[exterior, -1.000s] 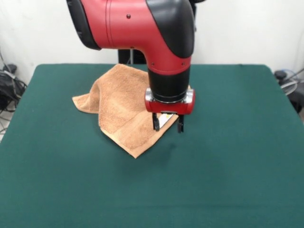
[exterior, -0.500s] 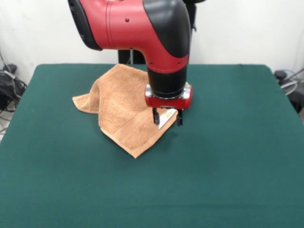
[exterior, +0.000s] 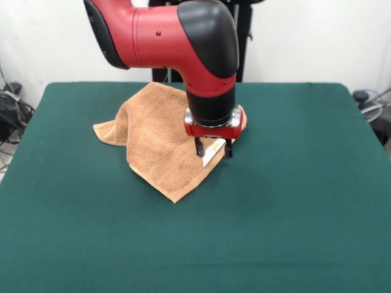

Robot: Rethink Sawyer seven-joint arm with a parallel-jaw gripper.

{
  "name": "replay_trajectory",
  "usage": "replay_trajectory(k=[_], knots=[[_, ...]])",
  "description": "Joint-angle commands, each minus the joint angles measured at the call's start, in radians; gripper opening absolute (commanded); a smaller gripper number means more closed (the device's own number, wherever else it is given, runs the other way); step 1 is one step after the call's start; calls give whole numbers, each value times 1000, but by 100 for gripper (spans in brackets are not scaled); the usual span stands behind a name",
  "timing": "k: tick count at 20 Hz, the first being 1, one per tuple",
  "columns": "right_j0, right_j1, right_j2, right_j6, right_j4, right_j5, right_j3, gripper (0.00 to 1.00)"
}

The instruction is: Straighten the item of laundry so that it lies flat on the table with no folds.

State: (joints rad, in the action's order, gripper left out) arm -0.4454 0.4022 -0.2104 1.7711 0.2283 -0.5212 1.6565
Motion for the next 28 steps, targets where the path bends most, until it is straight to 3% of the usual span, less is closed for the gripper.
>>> replay_trajectory(k=[1, 16, 17, 28], knots=[[31, -76, -26, 38, 62, 77, -10, 100], [72, -73, 11, 76, 77, 162, 6, 100], [71, -72, 8, 78, 77, 164, 9, 0], [111, -59, 49, 112, 70, 175, 2, 0]])
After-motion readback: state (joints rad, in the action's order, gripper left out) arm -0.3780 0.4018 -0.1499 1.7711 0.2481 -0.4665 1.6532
